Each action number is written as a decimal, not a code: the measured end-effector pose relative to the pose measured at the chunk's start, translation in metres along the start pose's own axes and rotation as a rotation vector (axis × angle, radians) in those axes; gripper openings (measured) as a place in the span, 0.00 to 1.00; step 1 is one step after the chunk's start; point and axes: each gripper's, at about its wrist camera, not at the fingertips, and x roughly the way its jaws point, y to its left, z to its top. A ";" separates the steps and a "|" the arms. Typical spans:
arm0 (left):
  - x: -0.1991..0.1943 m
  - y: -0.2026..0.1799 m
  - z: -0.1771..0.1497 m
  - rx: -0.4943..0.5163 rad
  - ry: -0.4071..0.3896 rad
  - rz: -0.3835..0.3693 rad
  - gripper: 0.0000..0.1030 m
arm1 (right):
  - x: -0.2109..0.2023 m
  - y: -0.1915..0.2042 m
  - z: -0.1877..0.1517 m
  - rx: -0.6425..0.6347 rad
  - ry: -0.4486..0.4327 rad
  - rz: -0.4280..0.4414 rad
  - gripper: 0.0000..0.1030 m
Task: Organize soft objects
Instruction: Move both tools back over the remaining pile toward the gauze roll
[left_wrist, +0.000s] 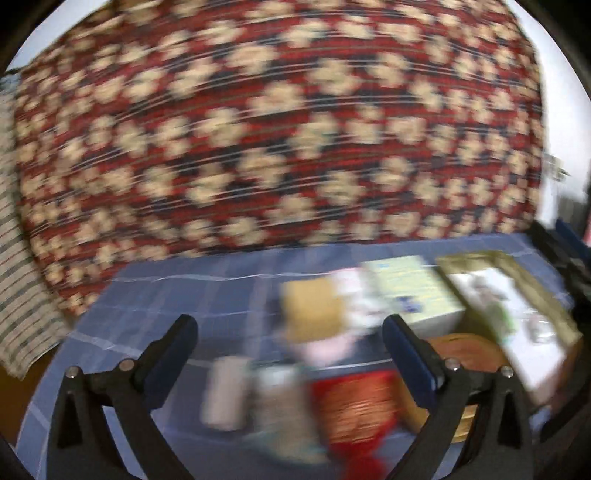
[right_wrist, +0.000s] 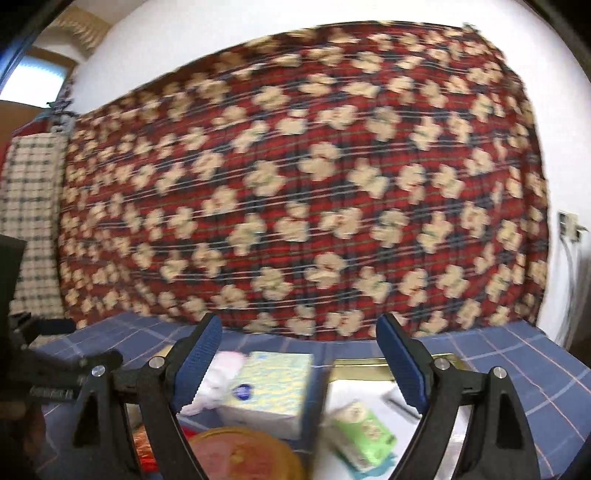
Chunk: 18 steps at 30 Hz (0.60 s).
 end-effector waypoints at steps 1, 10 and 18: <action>0.003 0.016 -0.005 -0.022 0.005 0.040 0.99 | 0.000 0.003 -0.001 -0.001 0.003 0.024 0.84; 0.040 0.074 -0.040 -0.138 0.133 0.129 0.99 | 0.023 0.057 -0.024 -0.088 0.179 0.229 0.73; 0.055 0.075 -0.050 -0.141 0.186 0.103 0.99 | 0.033 0.125 -0.060 -0.357 0.317 0.320 0.58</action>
